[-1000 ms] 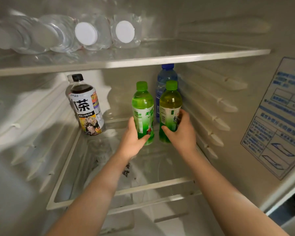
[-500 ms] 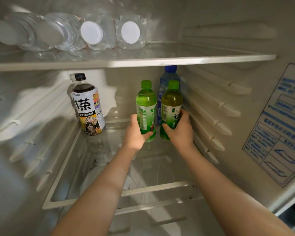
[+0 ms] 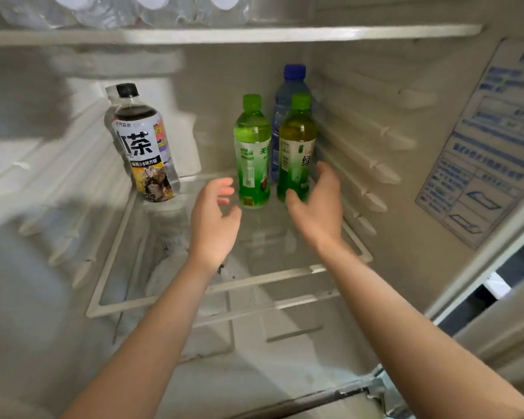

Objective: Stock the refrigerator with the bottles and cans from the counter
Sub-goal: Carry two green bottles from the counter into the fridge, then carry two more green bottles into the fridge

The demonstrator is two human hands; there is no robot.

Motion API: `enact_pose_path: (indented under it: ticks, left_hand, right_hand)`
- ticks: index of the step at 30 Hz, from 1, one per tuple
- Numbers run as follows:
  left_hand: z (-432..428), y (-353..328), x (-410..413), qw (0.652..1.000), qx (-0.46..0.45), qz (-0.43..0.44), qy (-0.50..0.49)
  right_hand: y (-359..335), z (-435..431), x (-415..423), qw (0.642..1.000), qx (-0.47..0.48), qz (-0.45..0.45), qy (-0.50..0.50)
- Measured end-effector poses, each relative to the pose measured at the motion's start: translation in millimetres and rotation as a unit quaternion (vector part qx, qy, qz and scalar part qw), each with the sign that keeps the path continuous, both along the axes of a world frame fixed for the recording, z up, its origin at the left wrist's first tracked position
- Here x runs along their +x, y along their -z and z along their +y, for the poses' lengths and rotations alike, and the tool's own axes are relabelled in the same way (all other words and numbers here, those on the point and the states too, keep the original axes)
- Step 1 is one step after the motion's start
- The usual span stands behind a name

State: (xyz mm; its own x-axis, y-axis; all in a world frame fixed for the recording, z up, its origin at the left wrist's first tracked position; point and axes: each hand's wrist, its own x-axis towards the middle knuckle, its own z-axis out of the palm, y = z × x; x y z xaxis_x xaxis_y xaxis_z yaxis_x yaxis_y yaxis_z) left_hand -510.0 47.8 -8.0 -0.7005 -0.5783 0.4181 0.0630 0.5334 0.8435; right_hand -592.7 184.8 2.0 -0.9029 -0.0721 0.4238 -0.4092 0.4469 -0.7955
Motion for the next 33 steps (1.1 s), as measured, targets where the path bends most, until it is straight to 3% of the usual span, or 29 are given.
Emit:
enact_pose_path:
  ticks: [10,13,15,18,21,24,30,33]
  left_hand:
    - [87,81,133,0.983,-0.065,0.05,0.165]
    - [125,117,156,0.97,-0.03,-0.01,0.239]
    - [160,150,173,0.949,-0.002,-0.086,0.303]
    - [212,195,198,0.875,0.014,-0.245,0.417]
    - [252,236,220,0.739,-0.034,-0.429,0.517]
    - [289,270,247,0.624,-0.125,-0.519,0.571]
    - [358,299,308,0.497,-0.224,-0.607,0.579]
    - [399,309,340,0.467,-0.245,-0.629,0.57]
  right_hand:
    - [65,110,192,0.99,0.121,0.07,0.006]
    - [111,163,257,0.983,0.173,0.012,0.052]
    - [147,207,307,0.967,0.211,-0.089,0.108]
    - [200,273,391,0.908,0.231,-0.276,0.215]
    - [241,318,476,0.815,0.161,-0.461,0.313]
    - [269,345,560,0.713,0.065,-0.578,0.392]
    - [299,354,706,0.565,-0.087,-0.66,0.487]
    - [311,355,762,0.52,-0.149,-0.674,0.504]
